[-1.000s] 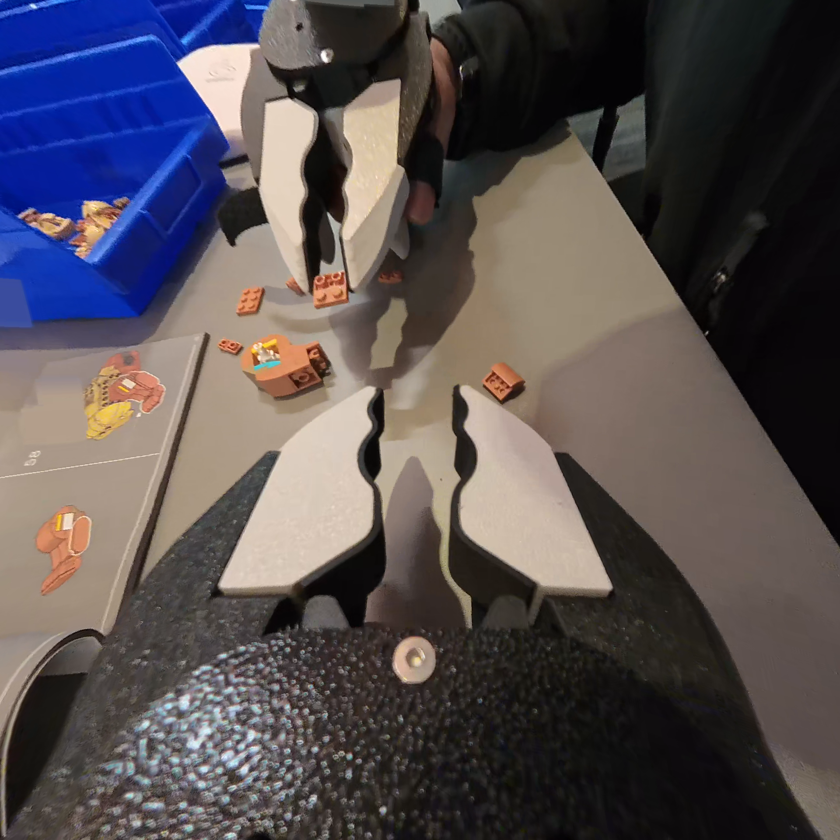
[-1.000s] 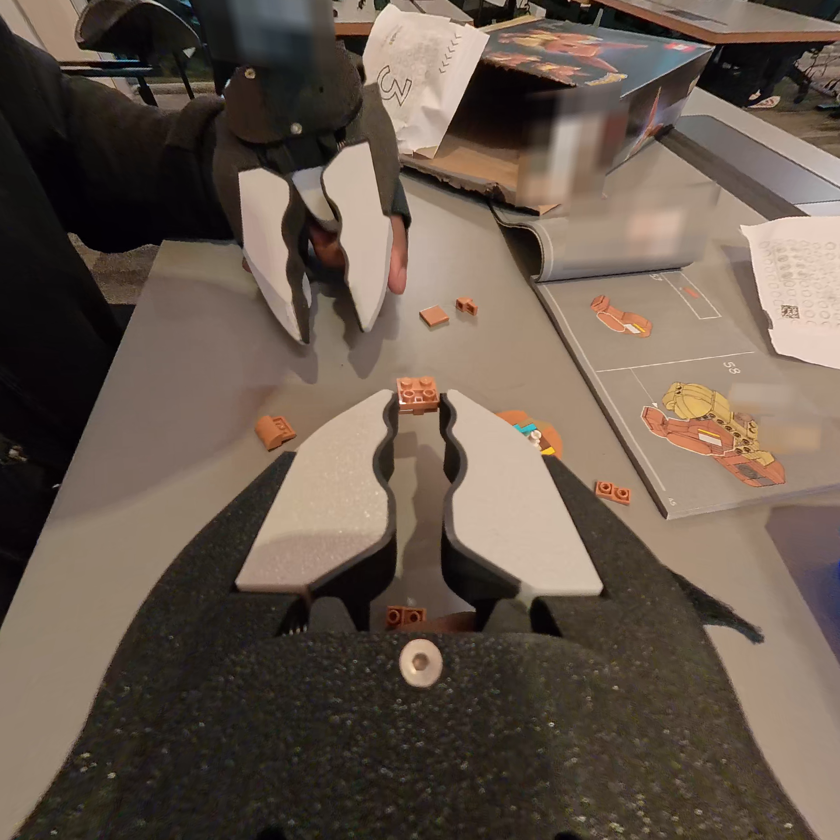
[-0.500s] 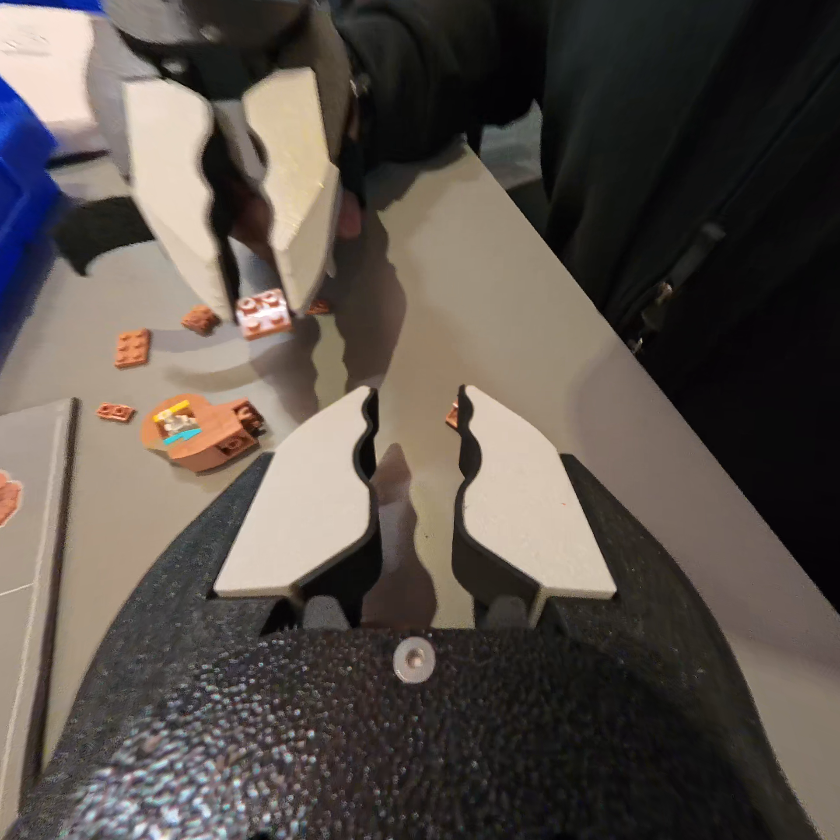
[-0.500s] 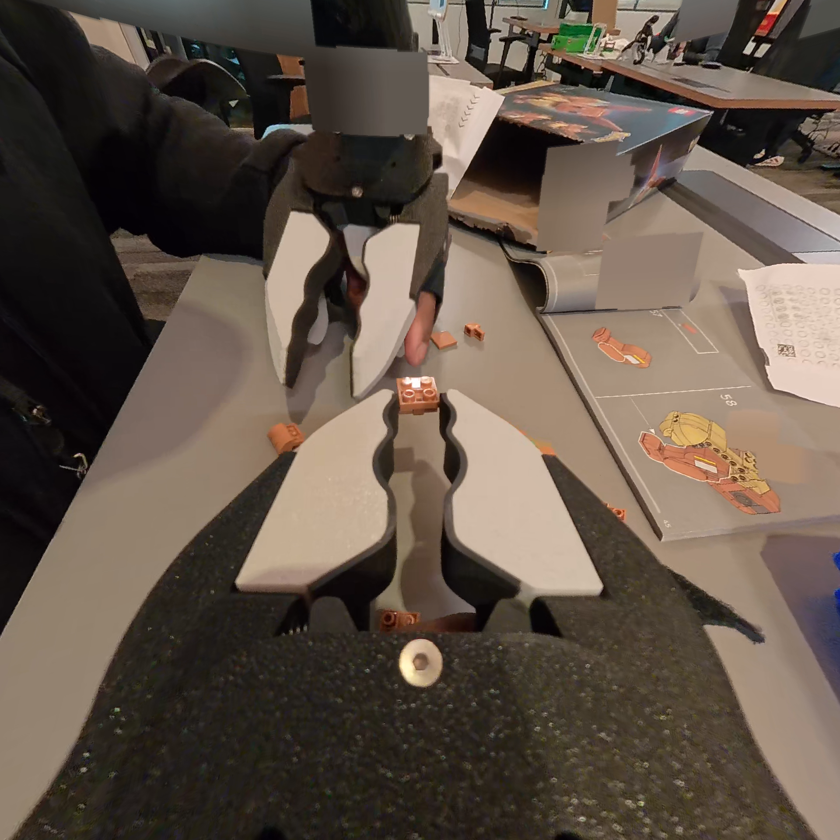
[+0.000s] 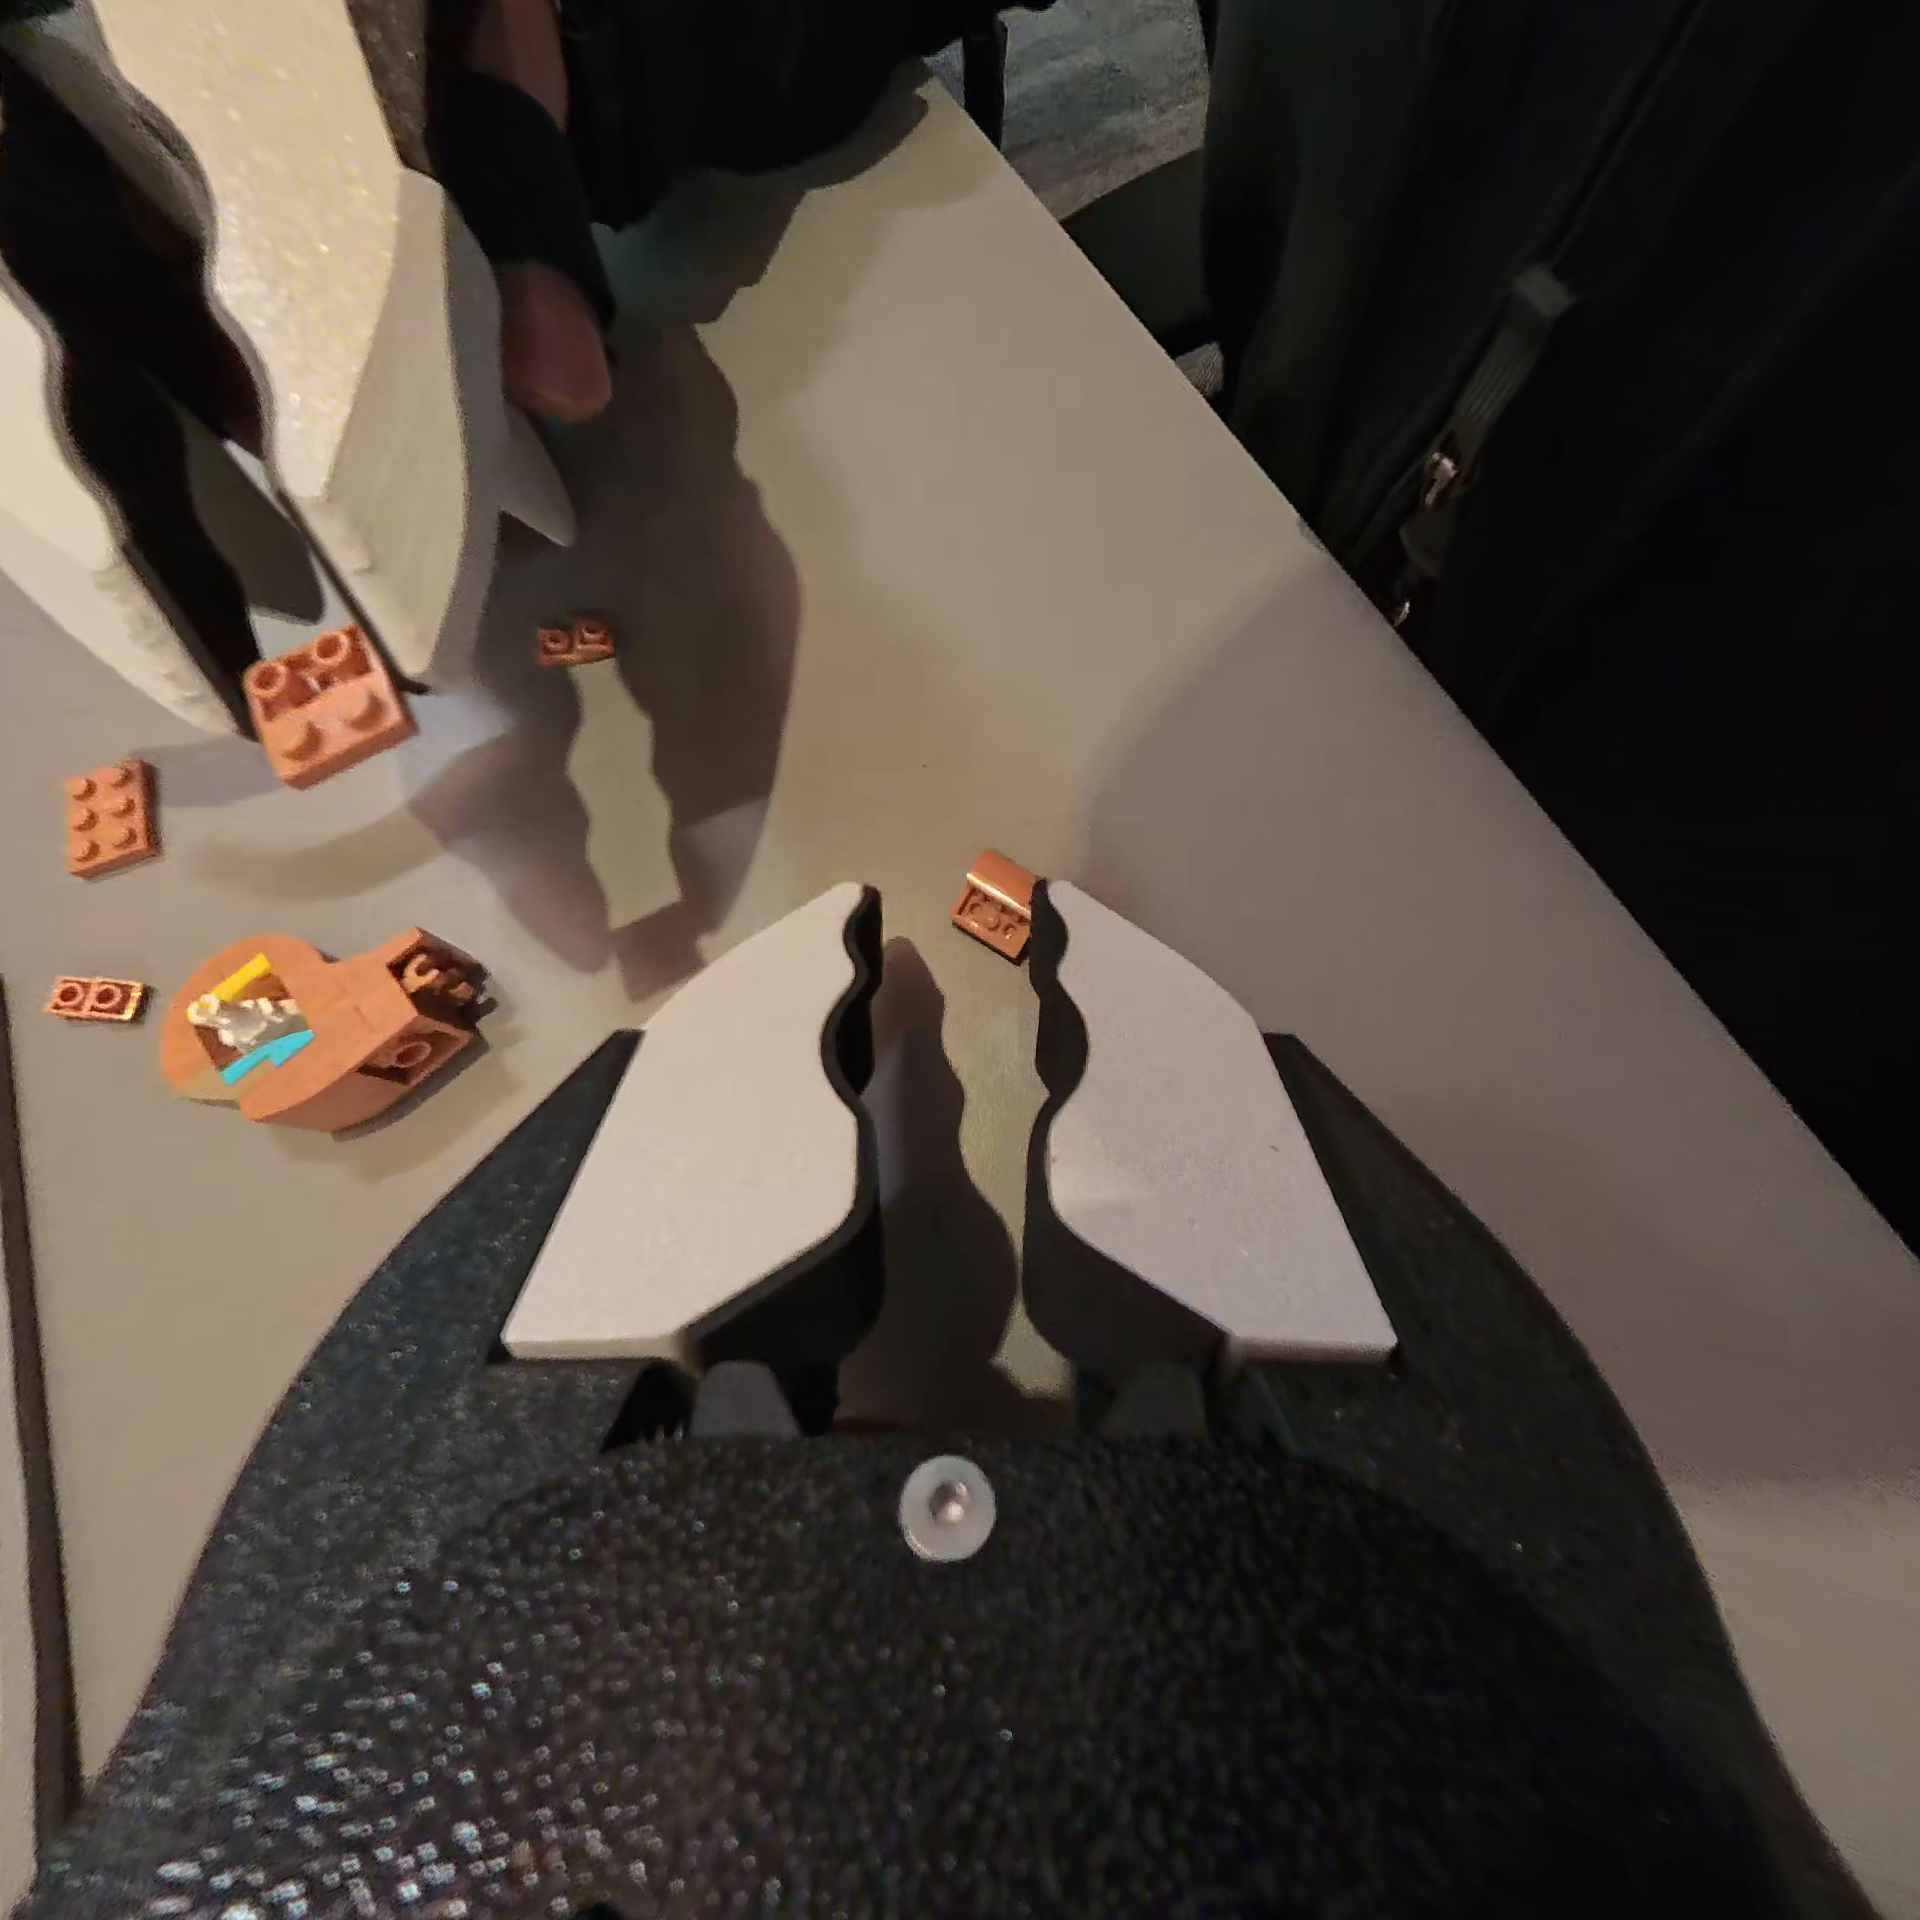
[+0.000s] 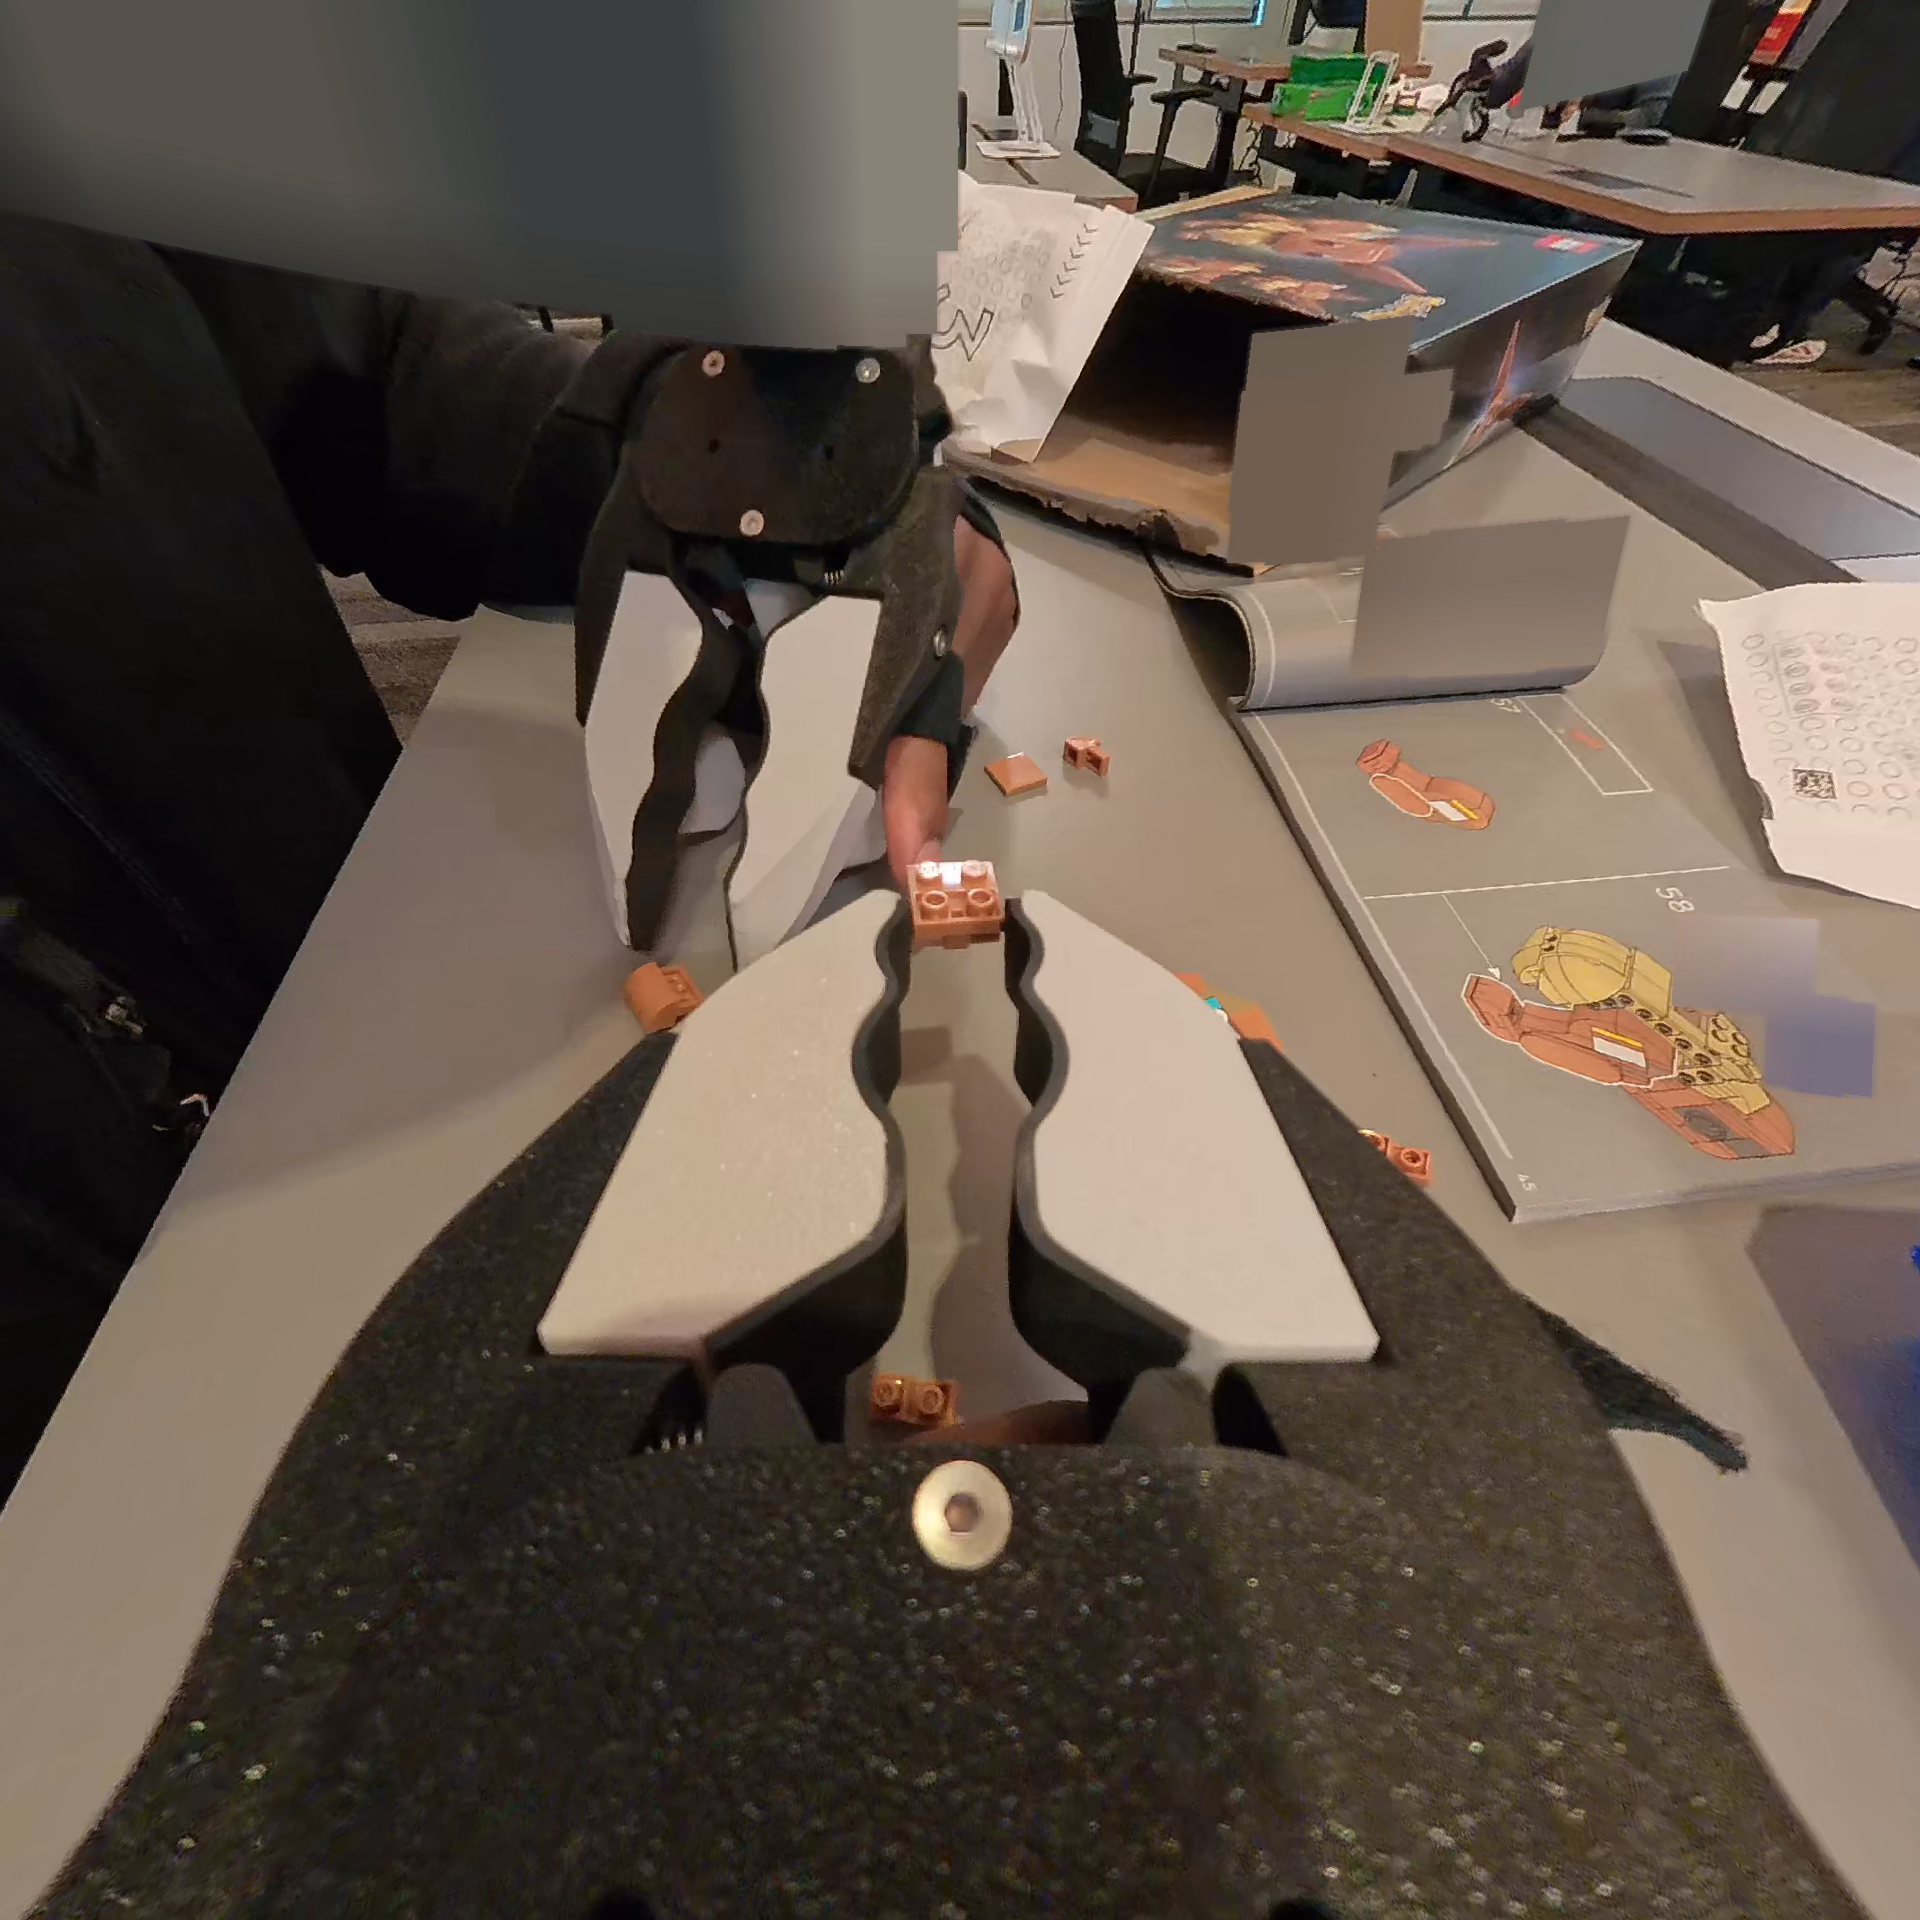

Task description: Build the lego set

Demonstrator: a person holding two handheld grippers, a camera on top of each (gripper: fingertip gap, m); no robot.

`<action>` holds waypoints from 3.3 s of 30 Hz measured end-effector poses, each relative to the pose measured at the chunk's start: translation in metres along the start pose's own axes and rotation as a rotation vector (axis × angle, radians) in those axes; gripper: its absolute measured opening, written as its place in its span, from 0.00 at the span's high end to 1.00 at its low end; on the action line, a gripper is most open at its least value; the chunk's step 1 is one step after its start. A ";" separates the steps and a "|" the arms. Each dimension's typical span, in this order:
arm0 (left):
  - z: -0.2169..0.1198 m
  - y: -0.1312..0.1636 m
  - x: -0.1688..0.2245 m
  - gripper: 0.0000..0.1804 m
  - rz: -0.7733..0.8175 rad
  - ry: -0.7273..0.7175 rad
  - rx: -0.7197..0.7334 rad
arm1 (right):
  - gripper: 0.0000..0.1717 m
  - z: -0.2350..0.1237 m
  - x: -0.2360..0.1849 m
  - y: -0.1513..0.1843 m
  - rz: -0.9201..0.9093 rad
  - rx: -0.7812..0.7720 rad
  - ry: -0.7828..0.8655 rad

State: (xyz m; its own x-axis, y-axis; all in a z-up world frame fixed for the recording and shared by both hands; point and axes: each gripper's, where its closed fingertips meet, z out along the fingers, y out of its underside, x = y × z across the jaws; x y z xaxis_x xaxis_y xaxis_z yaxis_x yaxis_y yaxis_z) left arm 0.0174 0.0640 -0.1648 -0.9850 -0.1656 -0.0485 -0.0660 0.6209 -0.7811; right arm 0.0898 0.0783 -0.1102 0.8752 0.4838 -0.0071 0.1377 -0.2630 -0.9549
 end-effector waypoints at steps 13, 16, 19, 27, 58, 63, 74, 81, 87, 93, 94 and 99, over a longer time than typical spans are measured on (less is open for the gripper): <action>0.006 0.007 0.004 0.90 0.042 -0.009 -0.063 | 0.90 0.000 0.002 0.003 0.003 -0.020 0.012; 0.006 0.007 0.004 0.95 0.047 -0.015 -0.062 | 0.90 0.000 0.002 0.003 0.003 -0.023 0.016; 0.006 0.007 0.004 1.00 0.054 -0.021 -0.063 | 0.90 0.000 0.004 0.003 0.012 -0.021 0.018; 0.002 0.004 -0.004 0.99 0.037 -0.097 -0.037 | 0.90 -0.001 0.010 0.002 0.028 -0.012 0.050; -0.002 -0.010 -0.020 0.82 -0.502 -0.465 0.064 | 0.90 -0.006 0.027 0.001 0.089 0.010 0.142; -0.005 -0.009 -0.014 0.82 -0.649 -0.591 0.073 | 0.90 -0.007 0.031 0.000 0.099 0.021 0.169; 0.008 -0.008 0.003 0.83 -0.683 -0.674 -0.020 | 0.90 -0.005 0.031 0.002 0.082 0.001 0.186; 0.021 -0.006 0.003 0.86 -0.640 -0.713 -0.136 | 0.90 -0.004 0.030 0.003 0.067 -0.011 0.190; 0.022 0.000 0.002 0.89 -0.614 -0.744 -0.193 | 0.90 -0.004 0.027 0.004 0.068 -0.015 0.177; 0.022 -0.001 -0.004 0.90 -0.598 -0.738 -0.166 | 0.90 -0.003 0.024 0.005 0.059 -0.026 0.158; 0.022 -0.002 -0.005 0.90 -0.596 -0.734 -0.159 | 0.90 -0.002 0.023 0.005 0.057 -0.027 0.155; 0.022 -0.002 -0.009 0.90 -0.587 -0.680 -0.126 | 0.90 -0.003 0.019 0.003 0.066 -0.012 0.119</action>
State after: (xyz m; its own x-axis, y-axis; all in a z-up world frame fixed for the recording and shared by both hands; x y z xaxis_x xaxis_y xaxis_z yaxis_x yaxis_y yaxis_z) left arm 0.0299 0.0472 -0.1768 -0.4835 -0.8738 -0.0528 -0.5838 0.3668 -0.7243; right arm 0.1084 0.0842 -0.1120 0.9313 0.3628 -0.0335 0.0830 -0.3007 -0.9501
